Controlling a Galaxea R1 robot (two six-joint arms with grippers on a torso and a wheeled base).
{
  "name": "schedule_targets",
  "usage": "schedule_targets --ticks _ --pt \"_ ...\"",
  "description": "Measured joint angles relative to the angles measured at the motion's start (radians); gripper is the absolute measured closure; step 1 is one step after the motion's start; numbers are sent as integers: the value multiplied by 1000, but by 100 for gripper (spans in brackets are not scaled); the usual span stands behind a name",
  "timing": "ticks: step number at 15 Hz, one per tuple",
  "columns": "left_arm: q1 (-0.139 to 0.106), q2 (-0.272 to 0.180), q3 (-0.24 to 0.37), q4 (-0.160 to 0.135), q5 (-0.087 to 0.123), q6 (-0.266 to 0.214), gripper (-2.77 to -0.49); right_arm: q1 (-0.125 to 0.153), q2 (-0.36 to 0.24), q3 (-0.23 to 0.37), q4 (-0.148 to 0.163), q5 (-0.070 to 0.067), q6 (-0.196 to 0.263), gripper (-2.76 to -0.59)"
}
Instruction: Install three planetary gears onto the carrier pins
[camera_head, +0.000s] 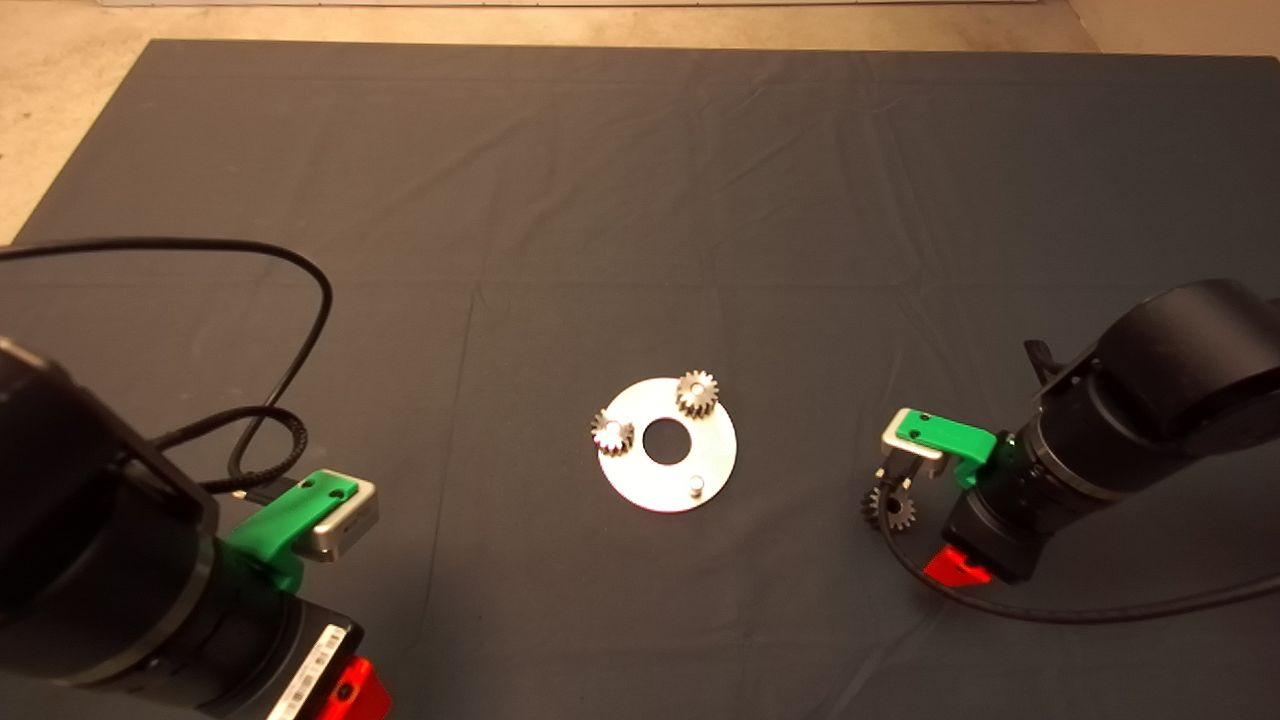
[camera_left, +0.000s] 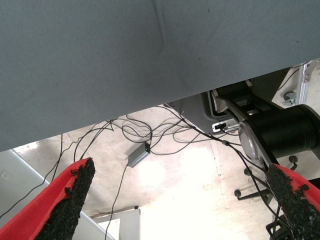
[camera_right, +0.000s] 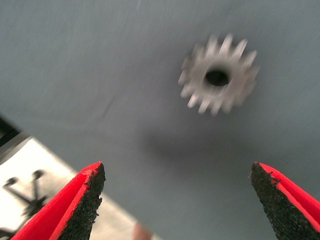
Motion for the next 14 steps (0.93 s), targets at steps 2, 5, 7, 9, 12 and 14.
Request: schedule_targets --ticks 2,5,7,9,12,14 --pt "0 2 0 0 0 4 -248 -4 19 -13 -33 0 -32 -215" --pt "0 2 0 -1 0 9 -248 -4 39 -20 -61 2 -93 -215" --pt "0 2 0 -3 0 12 -248 -4 39 -21 -68 1 -134 -215" --pt "0 3 0 -3 0 12 -248 -9 39 -24 -81 1 -163 -215" --pt "0 11 0 -4 0 15 -248 -12 41 -24 -95 1 -210 -215" --pt "0 15 0 -5 0 16 -248 -12 37 -18 -108 1 -249 -215"
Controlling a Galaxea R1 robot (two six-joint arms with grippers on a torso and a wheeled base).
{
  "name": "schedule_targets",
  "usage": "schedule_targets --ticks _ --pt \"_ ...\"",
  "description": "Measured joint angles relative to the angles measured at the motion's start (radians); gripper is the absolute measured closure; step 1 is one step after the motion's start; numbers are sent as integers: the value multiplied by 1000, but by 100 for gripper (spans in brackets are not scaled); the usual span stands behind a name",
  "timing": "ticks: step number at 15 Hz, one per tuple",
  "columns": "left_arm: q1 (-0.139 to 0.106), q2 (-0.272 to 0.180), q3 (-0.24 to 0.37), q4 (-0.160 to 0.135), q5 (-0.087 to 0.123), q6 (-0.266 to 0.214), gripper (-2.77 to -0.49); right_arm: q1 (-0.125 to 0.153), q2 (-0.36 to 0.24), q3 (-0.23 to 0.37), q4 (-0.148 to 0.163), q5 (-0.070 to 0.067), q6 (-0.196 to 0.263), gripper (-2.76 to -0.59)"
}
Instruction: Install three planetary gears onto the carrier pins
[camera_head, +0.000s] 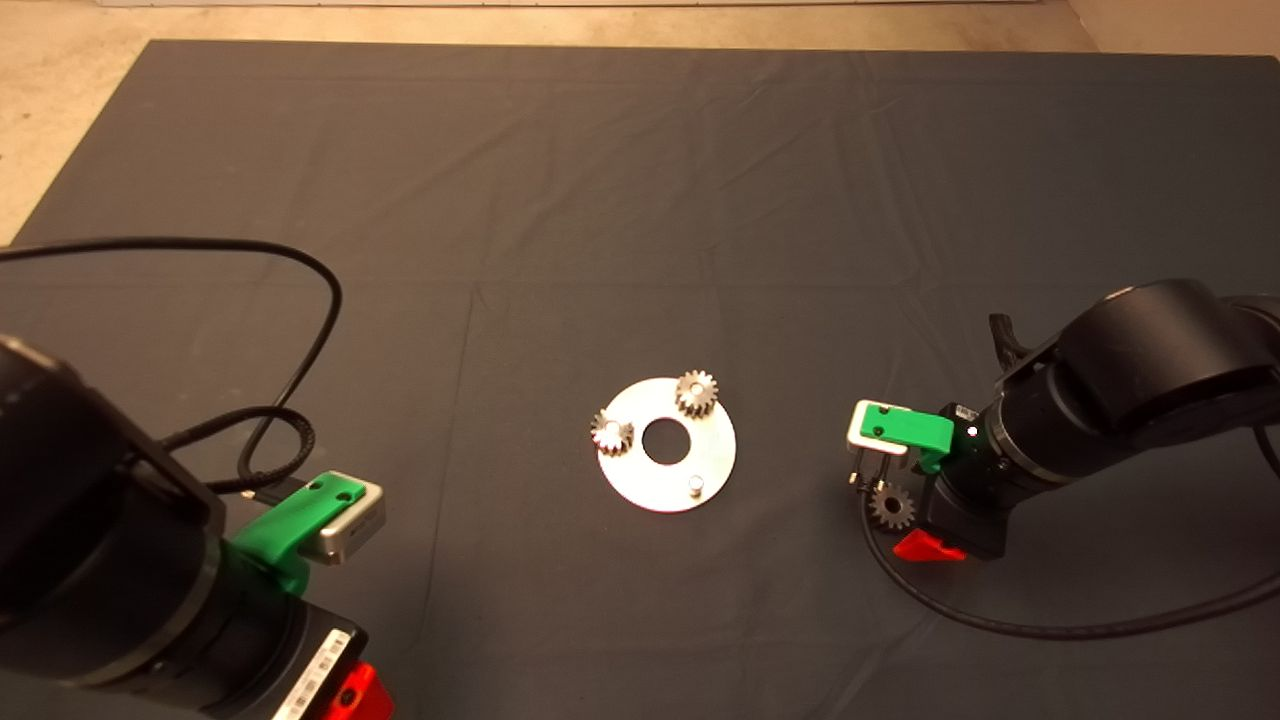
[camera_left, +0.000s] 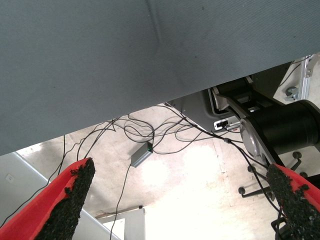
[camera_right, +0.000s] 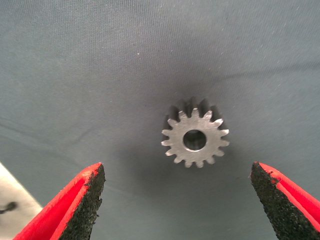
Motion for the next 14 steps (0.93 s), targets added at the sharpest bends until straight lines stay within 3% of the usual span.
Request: schedule_targets --ticks 2,7,14 --pt "0 1 0 0 -10 4 -248 0 -11 7 -18 0 -45 -215" --pt "0 -1 0 0 -11 3 -248 -2 -68 37 -80 0 -165 -215" --pt "0 -9 0 -1 -10 1 -248 -39 -101 83 -99 1 -259 -215"
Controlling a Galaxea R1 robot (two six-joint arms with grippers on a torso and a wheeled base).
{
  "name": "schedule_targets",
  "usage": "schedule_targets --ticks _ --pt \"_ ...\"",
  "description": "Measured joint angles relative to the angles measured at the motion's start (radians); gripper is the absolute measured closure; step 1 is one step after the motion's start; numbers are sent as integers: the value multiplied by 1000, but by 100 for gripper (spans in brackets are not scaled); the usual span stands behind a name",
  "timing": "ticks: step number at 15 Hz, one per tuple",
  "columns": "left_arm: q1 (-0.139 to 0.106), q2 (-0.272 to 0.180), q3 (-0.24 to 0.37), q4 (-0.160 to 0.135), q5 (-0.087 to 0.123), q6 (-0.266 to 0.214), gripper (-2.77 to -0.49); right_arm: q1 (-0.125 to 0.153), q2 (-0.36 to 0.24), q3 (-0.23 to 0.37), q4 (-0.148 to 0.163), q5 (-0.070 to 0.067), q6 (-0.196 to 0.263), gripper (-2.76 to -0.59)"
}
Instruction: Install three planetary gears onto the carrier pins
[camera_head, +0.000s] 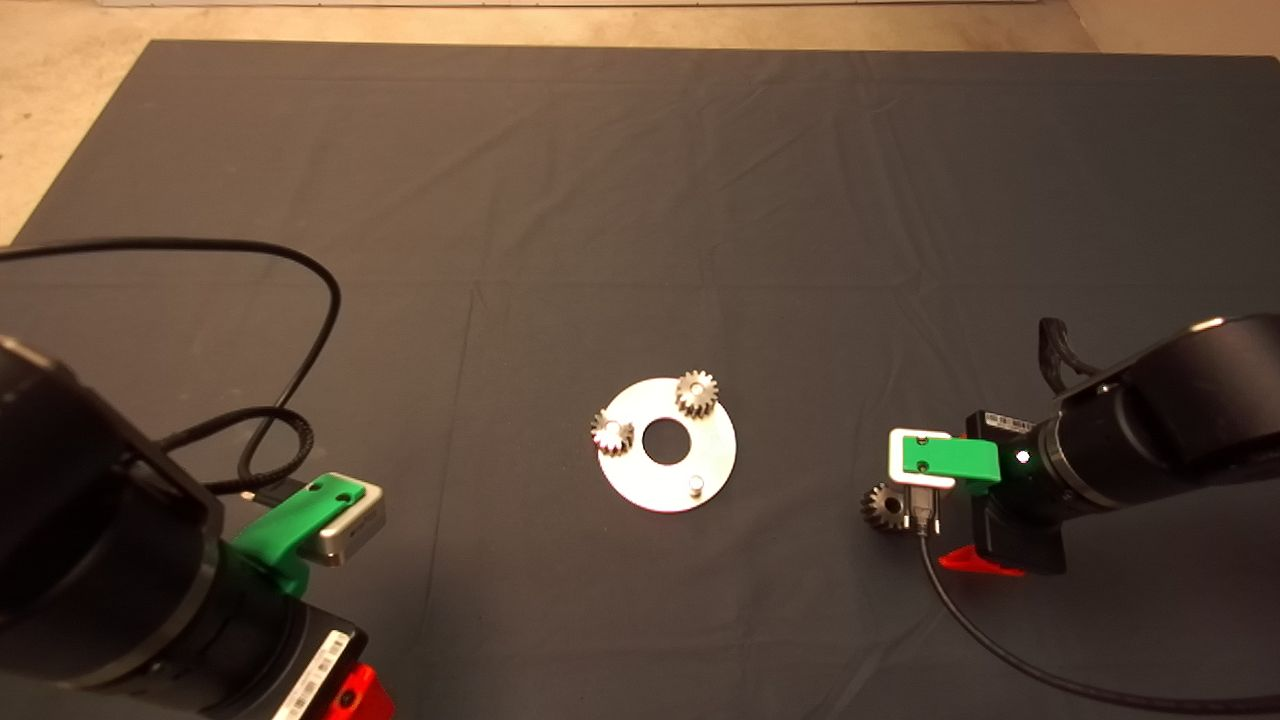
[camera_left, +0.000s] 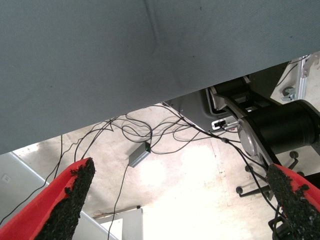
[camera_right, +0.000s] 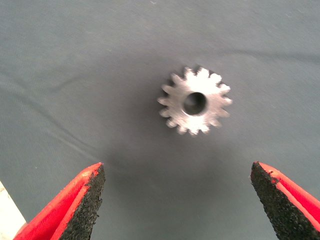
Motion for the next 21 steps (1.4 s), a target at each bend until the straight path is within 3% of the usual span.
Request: schedule_targets --ticks 4,8,12,16,21 --pt "0 -5 0 0 0 -3 -248 -53 0 0 -52 0 -23 -215" --pt "0 -5 0 0 1 -3 -248 -80 7 -6 -109 -1 -30 -215" --pt "0 -5 0 0 0 -3 -248 -98 38 -53 -165 0 -34 -215" --pt "0 -5 0 0 0 -3 -248 -109 67 -102 -183 -1 -34 -215" --pt "0 -5 0 0 0 -2 -248 -117 78 -120 -190 -1 -33 -215"
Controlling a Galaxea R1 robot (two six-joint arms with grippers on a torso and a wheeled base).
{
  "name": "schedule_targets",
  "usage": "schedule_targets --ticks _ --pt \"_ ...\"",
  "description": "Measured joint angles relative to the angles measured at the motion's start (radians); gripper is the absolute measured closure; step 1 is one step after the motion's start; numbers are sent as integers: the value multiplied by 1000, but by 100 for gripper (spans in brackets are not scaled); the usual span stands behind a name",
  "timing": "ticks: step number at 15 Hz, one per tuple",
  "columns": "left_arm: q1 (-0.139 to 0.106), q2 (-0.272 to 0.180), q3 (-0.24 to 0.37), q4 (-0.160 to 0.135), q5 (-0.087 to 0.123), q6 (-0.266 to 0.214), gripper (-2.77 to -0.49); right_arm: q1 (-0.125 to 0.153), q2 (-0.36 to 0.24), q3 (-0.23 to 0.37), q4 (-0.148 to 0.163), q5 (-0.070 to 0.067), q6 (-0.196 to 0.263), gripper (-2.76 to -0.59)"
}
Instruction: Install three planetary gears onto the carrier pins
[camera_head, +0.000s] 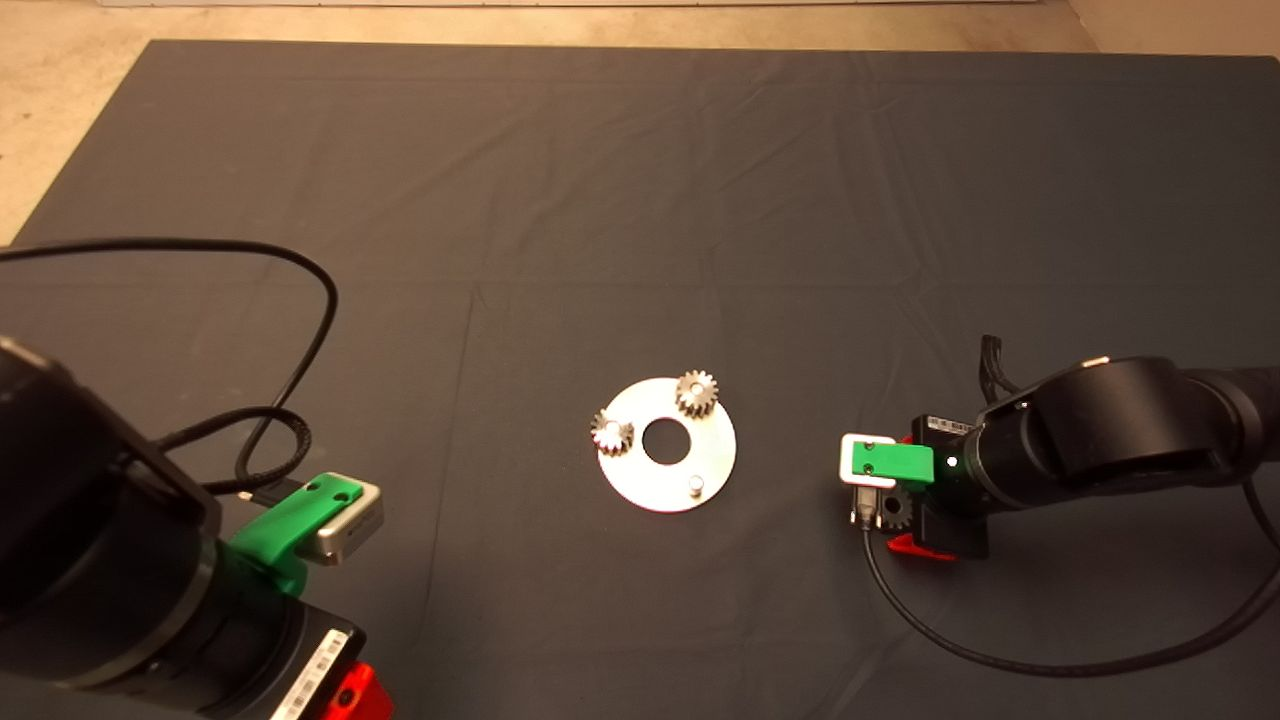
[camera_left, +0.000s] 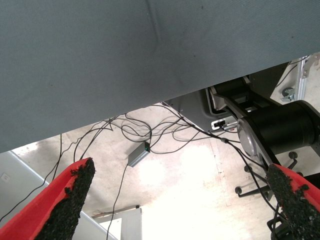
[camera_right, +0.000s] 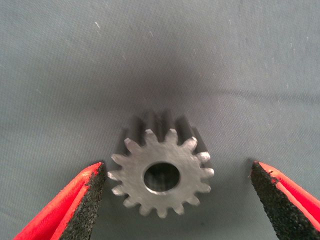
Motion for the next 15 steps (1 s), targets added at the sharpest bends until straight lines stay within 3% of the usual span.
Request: schedule_targets --ticks 5,10,13,15 --pt "0 0 0 0 0 0 -248 0 3 -5 -1 1 0 -209" --pt "0 0 0 0 -1 0 -248 0 3 -5 -1 1 1 -182" --pt "0 0 0 0 -1 0 -248 0 3 -5 -1 1 1 -182" --pt "0 0 0 0 -1 -1 -248 0 9 -5 -1 1 2 -169"
